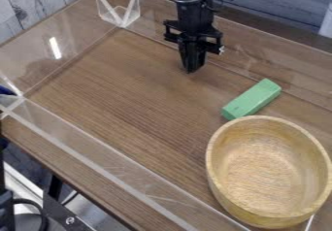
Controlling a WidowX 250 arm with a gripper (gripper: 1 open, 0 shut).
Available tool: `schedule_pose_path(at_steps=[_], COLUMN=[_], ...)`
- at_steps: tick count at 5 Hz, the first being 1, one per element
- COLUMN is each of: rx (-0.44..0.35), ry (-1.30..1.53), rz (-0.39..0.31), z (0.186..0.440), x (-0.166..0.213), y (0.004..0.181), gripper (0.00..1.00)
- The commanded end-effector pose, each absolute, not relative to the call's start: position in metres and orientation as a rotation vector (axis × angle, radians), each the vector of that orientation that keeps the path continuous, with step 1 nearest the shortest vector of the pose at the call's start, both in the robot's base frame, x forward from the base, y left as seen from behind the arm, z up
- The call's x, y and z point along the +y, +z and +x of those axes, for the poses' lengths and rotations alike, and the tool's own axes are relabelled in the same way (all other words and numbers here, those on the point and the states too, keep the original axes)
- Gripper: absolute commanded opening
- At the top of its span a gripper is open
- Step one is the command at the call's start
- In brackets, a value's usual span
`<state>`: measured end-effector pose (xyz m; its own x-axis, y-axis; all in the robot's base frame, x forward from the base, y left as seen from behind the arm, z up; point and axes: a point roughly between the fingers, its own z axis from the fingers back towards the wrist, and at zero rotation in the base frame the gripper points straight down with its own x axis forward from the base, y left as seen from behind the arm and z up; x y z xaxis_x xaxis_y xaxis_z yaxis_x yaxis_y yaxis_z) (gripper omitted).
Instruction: Remove the green block from inside the brown bowl and put it on the table
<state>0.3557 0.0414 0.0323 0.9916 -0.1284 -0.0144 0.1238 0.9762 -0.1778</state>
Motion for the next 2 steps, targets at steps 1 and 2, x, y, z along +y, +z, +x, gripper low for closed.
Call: schedule_pose_path(at_steps=[1, 2], rx=[-0.026, -0.024], ry=[-0.139, -0.138], rz=[-0.16, -0.162], z=[0.3658, 0.3655], x=[0.0415, 0.0411], y=[0.0485, 0.0485], gripper=[0.0, 0.0])
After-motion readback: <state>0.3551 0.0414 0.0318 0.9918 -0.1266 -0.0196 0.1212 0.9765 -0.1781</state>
